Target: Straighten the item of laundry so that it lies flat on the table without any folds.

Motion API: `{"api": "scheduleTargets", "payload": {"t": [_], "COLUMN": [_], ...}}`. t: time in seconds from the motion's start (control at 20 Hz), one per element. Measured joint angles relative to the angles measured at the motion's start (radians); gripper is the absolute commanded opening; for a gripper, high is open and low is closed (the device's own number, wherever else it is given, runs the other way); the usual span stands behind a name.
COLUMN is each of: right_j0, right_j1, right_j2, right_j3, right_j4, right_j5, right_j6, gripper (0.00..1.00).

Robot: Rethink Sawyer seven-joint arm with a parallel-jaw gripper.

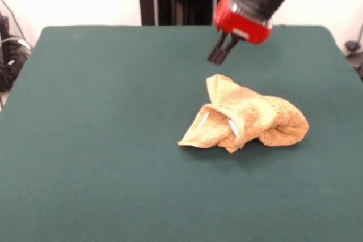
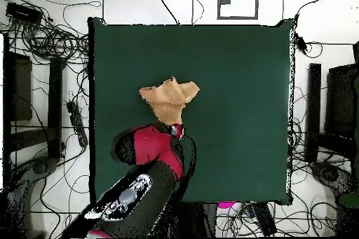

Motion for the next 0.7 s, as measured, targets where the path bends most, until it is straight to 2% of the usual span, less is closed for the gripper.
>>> {"api": "scheduleTargets", "payload": {"t": [0.25,0.35,0.5,0.55,0.7], "right_j0": [0.055,-0.006,-0.182,-0.205,-0.335], "right_j1": [-0.004,-0.036,-0.08,-0.082,-0.081], "right_j2": [-0.097,-0.048,0.108,0.127,0.223], "right_j3": [-0.014,-0.008,0.013,0.016,0.034], "right_j4": [0.004,0.026,0.042,0.042,0.041], "right_j5": [0.0,-0.004,-0.074,-0.091,-0.26], "right_j6": [0.042,0.048,0.048,0.049,0.065], "gripper": [0.0,0.0,0.0,0.0,0.0]}}
